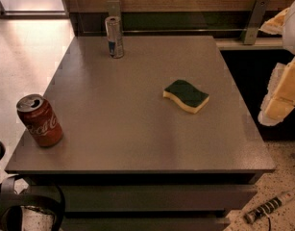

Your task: Move redbull can near coke can

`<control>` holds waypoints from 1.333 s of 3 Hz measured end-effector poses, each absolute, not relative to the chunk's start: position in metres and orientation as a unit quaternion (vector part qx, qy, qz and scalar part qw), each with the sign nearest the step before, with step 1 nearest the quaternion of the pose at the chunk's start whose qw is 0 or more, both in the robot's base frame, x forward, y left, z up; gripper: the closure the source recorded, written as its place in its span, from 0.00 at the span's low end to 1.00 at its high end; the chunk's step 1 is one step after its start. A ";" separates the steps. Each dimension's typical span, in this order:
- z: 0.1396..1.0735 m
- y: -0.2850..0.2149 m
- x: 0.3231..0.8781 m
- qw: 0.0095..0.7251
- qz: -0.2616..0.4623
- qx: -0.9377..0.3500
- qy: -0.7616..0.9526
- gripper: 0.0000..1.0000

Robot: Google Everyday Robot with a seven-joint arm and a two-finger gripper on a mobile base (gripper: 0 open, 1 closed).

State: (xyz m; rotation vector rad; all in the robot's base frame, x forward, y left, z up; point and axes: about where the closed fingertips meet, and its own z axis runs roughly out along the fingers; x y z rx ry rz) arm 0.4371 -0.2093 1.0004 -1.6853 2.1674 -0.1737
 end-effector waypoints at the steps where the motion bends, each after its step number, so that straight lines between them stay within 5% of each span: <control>1: 1.001 -0.209 0.438 0.197 -0.063 -0.600 0.773 0.00; 4: 0.991 -0.187 0.504 0.319 -0.028 -0.538 0.779 0.00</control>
Offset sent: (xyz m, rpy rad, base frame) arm 0.0136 -0.0021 0.0045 0.0266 -0.0478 -0.0057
